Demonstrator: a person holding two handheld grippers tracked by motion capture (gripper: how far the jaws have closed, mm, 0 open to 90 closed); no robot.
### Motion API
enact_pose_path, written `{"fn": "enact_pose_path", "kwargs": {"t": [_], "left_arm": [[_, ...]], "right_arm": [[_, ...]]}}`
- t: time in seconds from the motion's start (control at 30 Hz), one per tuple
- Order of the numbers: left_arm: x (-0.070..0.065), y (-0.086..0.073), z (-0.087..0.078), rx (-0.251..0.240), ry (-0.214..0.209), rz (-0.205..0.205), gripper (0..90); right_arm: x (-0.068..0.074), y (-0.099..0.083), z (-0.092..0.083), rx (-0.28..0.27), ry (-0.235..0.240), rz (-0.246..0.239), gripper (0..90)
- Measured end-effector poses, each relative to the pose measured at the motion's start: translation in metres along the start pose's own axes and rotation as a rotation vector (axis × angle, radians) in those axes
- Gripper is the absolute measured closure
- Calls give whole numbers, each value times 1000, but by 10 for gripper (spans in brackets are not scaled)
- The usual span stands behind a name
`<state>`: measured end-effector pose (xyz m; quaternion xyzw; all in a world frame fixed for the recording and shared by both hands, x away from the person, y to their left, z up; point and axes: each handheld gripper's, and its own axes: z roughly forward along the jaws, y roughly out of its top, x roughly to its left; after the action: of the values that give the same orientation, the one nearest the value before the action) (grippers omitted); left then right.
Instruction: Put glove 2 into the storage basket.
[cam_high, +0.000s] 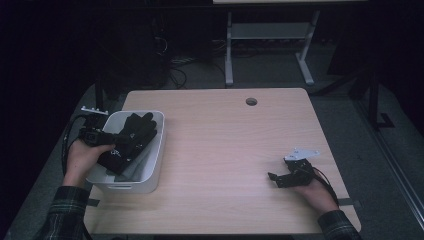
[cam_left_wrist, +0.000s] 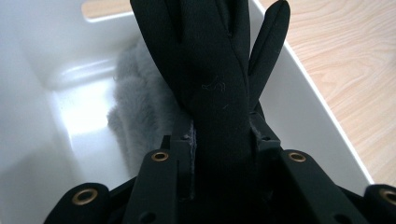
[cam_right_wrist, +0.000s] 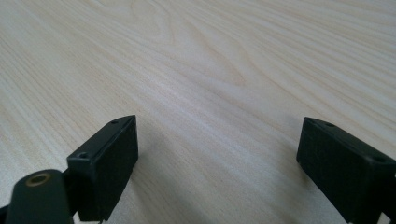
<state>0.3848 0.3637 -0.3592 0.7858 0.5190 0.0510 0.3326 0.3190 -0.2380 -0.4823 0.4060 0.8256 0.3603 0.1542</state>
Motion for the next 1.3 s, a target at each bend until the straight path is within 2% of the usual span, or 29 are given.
{"fn": "enact_pose_path", "kwargs": {"t": [0.13, 0.27, 0.37, 0.53, 0.7, 1.0, 1.2, 1.3], "left_arm": [[5, -5, 9, 11, 29, 0, 633], [7, -6, 16, 35, 53, 21, 453], [6, -6, 18, 29, 74, 40, 307], [7, -5, 17, 8, 79, 59, 206], [2, 0, 8, -34, 84, 81, 173], [-12, 7, 4, -67, 70, 122, 167], [-32, 12, 6, -92, 37, 164, 167], [-45, 16, 9, -107, 6, 186, 167]], "right_arm": [[0, 0, 0, -1, -1, -1, 124], [0, 0, 0, -2, -1, -3, 124], [0, 0, 0, -2, -1, -4, 124], [0, 0, 0, -3, -2, -4, 124], [0, 0, 0, -3, -1, -4, 124], [0, 0, 0, -3, -1, -4, 124], [0, 0, 0, -3, -1, -4, 124], [0, 0, 0, -3, -1, -4, 124]]}}
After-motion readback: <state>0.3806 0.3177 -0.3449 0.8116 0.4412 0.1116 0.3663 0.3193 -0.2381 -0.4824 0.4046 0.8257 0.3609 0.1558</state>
